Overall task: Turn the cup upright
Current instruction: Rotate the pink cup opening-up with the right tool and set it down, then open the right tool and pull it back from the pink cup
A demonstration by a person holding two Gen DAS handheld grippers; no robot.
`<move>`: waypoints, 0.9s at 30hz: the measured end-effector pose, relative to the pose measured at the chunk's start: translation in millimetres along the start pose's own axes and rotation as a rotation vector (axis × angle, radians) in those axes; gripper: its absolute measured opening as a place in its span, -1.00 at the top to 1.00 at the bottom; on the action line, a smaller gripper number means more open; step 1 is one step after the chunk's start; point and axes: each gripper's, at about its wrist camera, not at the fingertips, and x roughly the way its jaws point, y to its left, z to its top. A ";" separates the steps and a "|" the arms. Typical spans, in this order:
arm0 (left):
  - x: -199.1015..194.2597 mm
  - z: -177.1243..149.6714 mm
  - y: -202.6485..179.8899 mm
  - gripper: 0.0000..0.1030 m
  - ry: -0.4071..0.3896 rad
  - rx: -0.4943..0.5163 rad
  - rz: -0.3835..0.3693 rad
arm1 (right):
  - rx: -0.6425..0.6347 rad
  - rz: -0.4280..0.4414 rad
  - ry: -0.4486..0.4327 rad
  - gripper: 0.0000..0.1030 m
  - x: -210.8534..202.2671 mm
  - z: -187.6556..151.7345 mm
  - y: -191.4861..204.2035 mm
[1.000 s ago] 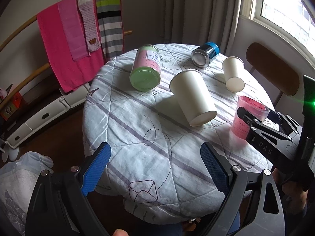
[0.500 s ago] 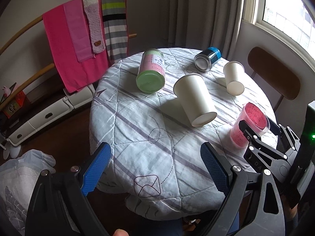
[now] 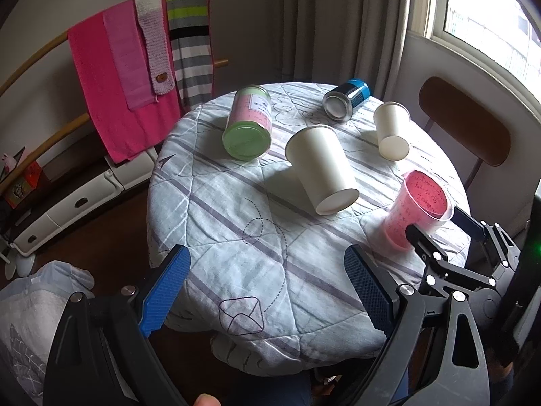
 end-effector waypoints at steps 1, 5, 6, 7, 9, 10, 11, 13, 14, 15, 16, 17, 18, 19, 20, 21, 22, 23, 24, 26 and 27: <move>-1.2 -0.2 -1.4 -0.82 -0.001 0.002 -0.004 | 0.004 0.011 0.017 -0.54 -3.6 1.3 -2.0; -8.8 -1.7 -8.5 -0.82 -0.021 0.008 -0.014 | 0.008 0.042 0.066 -0.54 -21.8 4.0 -9.7; -11.5 -2.3 -10.3 -0.82 -0.028 0.010 -0.021 | 0.006 0.039 0.069 -0.54 -28.5 5.4 -11.6; -14.7 -2.7 -12.9 -0.82 -0.034 0.012 -0.028 | 0.002 0.027 0.076 -0.55 -34.8 7.7 -12.7; -22.8 -2.8 -18.8 -0.82 -0.051 0.023 -0.035 | -0.002 -0.015 0.083 -0.55 -49.2 14.1 -14.5; -28.6 -2.7 -22.1 -0.82 -0.065 0.031 -0.040 | -0.004 -0.037 0.094 -0.55 -55.5 17.7 -14.7; -34.1 -2.4 -25.2 -0.83 -0.076 0.041 -0.046 | -0.005 -0.044 0.099 -0.55 -62.6 21.2 -14.8; -46.7 -2.2 -31.1 -0.87 -0.111 0.060 -0.050 | -0.004 -0.020 0.105 -0.57 -75.0 26.8 -14.8; -52.6 -2.8 -33.1 -0.94 -0.134 0.068 -0.045 | 0.004 -0.006 0.097 -0.57 -81.9 29.5 -14.4; -59.6 -3.2 -35.2 -0.97 -0.160 0.076 -0.035 | 0.013 -0.005 0.082 -0.58 -88.2 31.8 -13.6; -65.1 -4.0 -36.7 -0.97 -0.179 0.083 -0.032 | 0.018 -0.021 0.071 -0.58 -94.9 34.1 -12.3; -70.1 -4.3 -37.5 -0.97 -0.193 0.088 -0.037 | 0.017 -0.035 0.058 -0.58 -100.0 36.2 -10.2; -73.8 -4.0 -37.7 -0.97 -0.202 0.088 -0.041 | 0.014 -0.052 0.052 -0.58 -104.4 38.3 -7.9; -78.5 -4.0 -37.4 -0.97 -0.210 0.085 -0.044 | 0.013 -0.074 0.051 -0.58 -108.8 39.8 -6.4; -82.6 -3.5 -37.3 -0.97 -0.219 0.083 -0.050 | 0.013 -0.097 0.046 -0.58 -113.4 40.7 -4.4; -87.8 -3.0 -36.4 -0.97 -0.232 0.079 -0.056 | 0.012 -0.112 0.036 -0.58 -117.5 41.4 -3.1; -91.5 -3.3 -36.0 -0.97 -0.242 0.076 -0.058 | 0.015 -0.122 0.024 -0.58 -121.2 42.1 -2.3; -95.6 -3.4 -35.6 -0.99 -0.253 0.074 -0.058 | 0.021 -0.126 0.011 -0.58 -125.3 42.1 -1.6; -99.8 -3.7 -34.8 -1.00 -0.265 0.071 -0.055 | 0.026 -0.126 0.000 -0.58 -128.6 42.2 -1.4; -106.7 -5.2 -34.2 -1.00 -0.291 0.075 -0.045 | 0.040 -0.132 -0.022 -0.58 -134.5 40.9 -0.4; -109.4 -6.5 -34.1 -1.00 -0.298 0.076 -0.044 | 0.042 -0.145 -0.032 -0.58 -136.9 40.1 1.5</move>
